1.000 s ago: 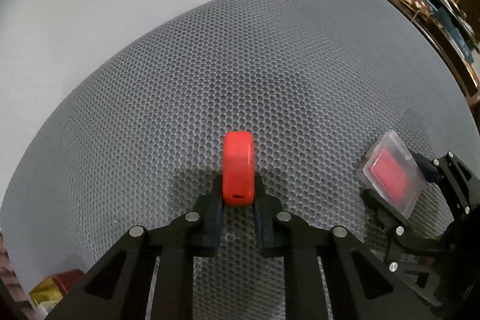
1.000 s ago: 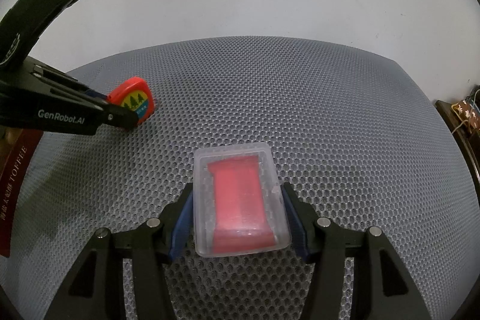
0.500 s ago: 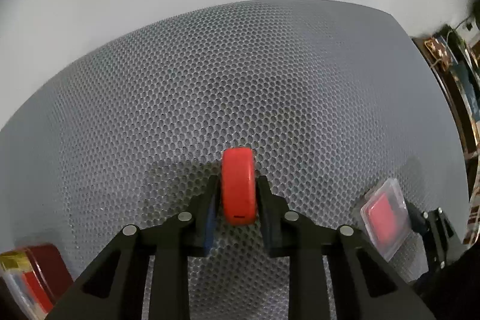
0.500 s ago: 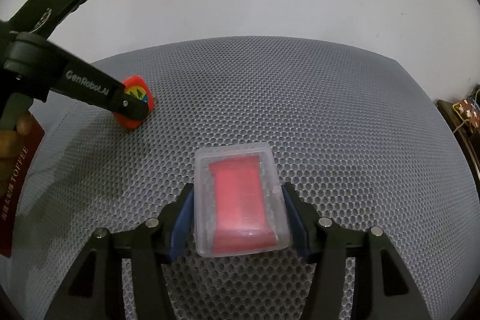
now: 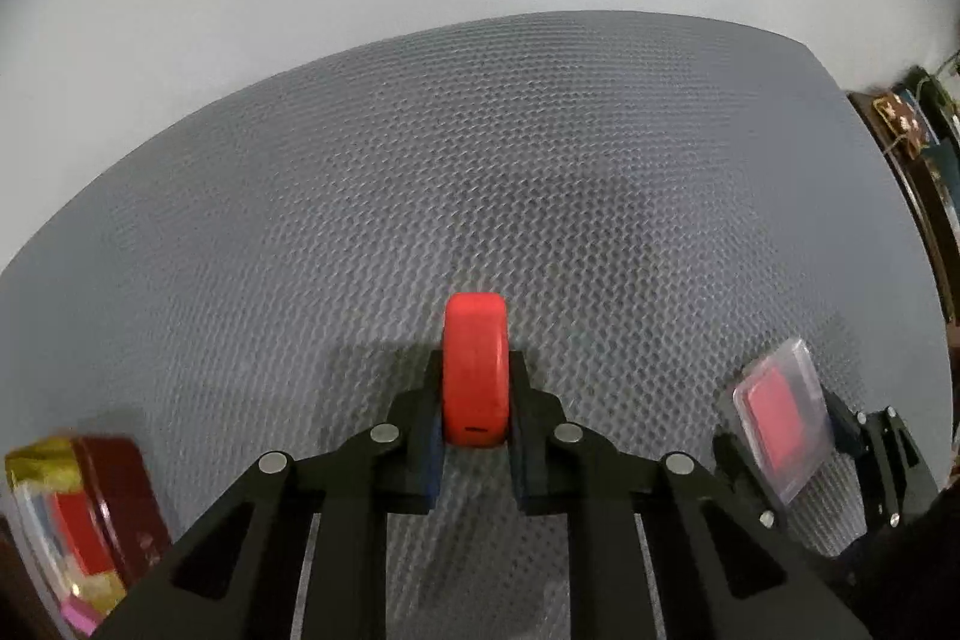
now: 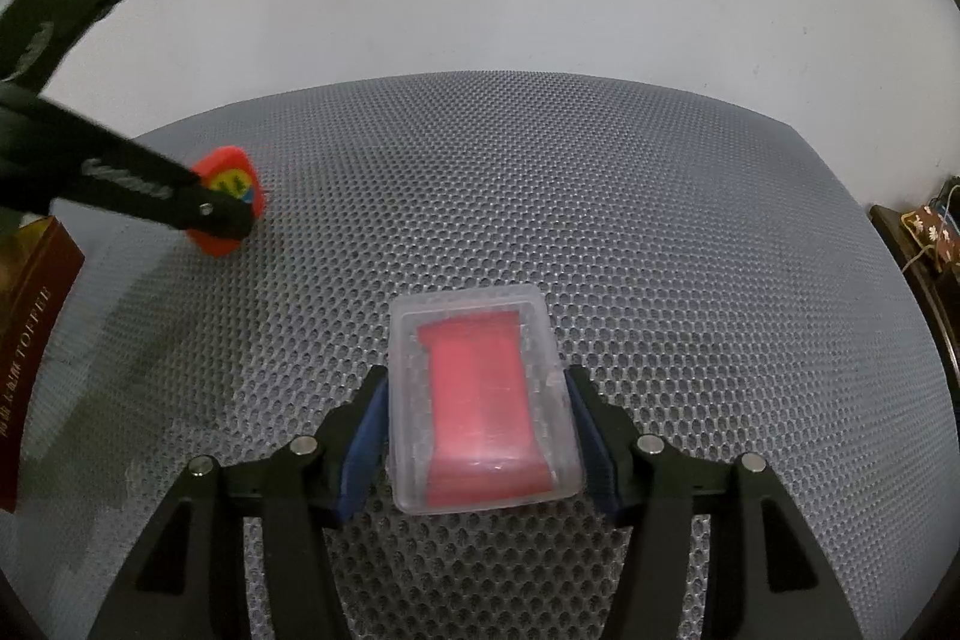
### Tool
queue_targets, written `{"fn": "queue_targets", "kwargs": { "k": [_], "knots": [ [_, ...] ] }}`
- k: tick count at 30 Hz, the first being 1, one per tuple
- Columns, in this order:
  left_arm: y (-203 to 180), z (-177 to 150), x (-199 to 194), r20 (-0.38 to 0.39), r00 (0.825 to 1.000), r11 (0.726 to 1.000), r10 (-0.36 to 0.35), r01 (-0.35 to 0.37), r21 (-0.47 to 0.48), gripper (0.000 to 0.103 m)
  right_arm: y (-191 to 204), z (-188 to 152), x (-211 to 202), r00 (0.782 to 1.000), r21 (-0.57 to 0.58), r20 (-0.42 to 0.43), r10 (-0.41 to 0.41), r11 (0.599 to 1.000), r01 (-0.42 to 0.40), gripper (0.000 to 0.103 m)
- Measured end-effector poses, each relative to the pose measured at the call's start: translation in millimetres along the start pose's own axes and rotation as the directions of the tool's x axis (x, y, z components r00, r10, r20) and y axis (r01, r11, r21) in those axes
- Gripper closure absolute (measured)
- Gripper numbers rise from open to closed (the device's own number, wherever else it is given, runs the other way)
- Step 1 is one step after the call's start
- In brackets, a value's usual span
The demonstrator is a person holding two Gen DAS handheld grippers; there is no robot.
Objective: Organize rigid objects
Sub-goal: 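Carry the red tape measure into the gold tin and open the left tool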
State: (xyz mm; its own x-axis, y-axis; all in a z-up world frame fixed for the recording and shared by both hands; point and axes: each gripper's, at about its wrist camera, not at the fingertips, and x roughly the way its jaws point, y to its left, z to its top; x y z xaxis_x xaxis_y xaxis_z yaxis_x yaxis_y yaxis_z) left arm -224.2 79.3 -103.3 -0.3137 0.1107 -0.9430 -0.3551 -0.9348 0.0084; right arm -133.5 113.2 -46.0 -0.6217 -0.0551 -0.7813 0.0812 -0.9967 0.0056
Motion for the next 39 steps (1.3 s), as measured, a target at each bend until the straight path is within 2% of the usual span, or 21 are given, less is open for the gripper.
{"fn": "queue_targets", "kwargs": {
  "k": [4,9,14,24,30,32,39],
  "knots": [
    [-17,-13,-14,0.03,0.997,0.997,0.072,-0.071,-0.013,0.088,4,0,2,1.0,0.004,0.003,-0.003,1.0,0.003,0.047],
    [-31,-28,-36,0.053,0.996,0.996,0.074,-0.071,-0.052,0.088,14,2,6,1.0,-0.005,0.001,-0.017,1.0,0.017,0.047],
    [-10,-38,-56,0.066,0.996,0.996,0.065,-0.061,-0.061,0.088,26,2,13,1.0,-0.007,-0.001,-0.019,1.0,0.019,0.048],
    [0,-72,-92,0.078,0.996,0.992,0.05,-0.041,-0.117,0.088,39,3,16,1.0,-0.009,-0.001,-0.021,1.0,0.02,0.047],
    [10,-84,-111,0.088,0.993,0.983,0.085,-0.069,-0.168,0.088,40,3,17,1.0,-0.008,-0.001,-0.02,1.0,0.02,0.047],
    [23,-97,-135,0.099,0.991,0.98,0.09,-0.07,-0.188,0.088,42,3,17,1.0,-0.009,-0.001,-0.021,1.0,0.021,0.047],
    [44,-112,-151,0.106,0.983,0.963,0.149,-0.12,-0.241,0.088,39,4,18,1.0,-0.008,-0.001,-0.021,1.0,0.021,0.047]
  ]
}}
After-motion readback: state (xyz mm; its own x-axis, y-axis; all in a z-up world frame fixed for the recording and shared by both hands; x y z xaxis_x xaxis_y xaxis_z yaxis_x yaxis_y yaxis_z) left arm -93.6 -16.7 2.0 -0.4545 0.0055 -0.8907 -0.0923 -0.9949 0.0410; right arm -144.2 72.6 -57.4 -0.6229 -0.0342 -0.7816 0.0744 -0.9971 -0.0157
